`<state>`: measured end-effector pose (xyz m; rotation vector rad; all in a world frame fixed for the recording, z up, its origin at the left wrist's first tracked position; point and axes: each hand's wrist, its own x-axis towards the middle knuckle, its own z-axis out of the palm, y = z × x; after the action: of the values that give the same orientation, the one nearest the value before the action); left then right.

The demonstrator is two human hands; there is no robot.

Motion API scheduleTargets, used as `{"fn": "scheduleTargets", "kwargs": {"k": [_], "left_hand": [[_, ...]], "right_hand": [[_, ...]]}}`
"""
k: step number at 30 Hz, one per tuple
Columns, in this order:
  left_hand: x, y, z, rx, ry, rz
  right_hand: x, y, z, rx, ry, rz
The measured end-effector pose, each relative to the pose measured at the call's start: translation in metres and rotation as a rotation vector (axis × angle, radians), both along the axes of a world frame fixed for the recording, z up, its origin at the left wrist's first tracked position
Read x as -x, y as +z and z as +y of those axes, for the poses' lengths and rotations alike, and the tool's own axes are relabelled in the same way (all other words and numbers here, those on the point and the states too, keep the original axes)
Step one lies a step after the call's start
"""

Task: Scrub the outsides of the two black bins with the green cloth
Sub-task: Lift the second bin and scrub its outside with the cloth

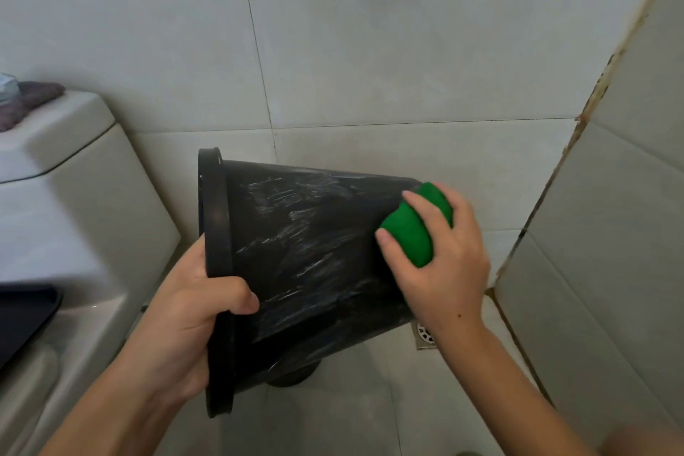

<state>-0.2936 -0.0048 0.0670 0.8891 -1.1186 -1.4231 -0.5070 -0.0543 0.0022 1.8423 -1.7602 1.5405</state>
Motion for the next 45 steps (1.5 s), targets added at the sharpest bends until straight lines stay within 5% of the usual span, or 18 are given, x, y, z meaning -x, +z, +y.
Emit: {"fn": "scheduleTargets", "kwargs": {"k": [4, 10, 18, 24, 31, 36, 45], "left_hand": [[-0.001, 0.002, 0.0, 0.014, 0.017, 0.003], [-0.006, 0.003, 0.004, 0.021, 0.038, -0.002], [-0.007, 0.002, 0.003, 0.024, 0.037, -0.037], [-0.011, 0.001, 0.008, 0.027, -0.031, -0.093], [-0.008, 0.008, 0.011, 0.032, 0.001, -0.161], [-0.009, 0.004, 0.017, 0.044, -0.005, -0.171], [-0.003, 0.005, 0.014, 0.052, 0.029, -0.118]], "right_hand": [[-0.002, 0.0, 0.004, 0.095, 0.08, 0.174], [0.033, 0.006, -0.016, -0.129, -0.037, -0.276], [0.006, -0.001, 0.006, 0.041, 0.11, 0.136], [0.048, 0.022, -0.024, -0.28, 0.053, -0.221], [0.03, 0.017, -0.016, -0.164, 0.16, 0.056], [0.054, 0.014, -0.032, -0.307, 0.108, -0.188], [0.005, 0.0, 0.014, 0.044, 0.248, 0.2]]}}
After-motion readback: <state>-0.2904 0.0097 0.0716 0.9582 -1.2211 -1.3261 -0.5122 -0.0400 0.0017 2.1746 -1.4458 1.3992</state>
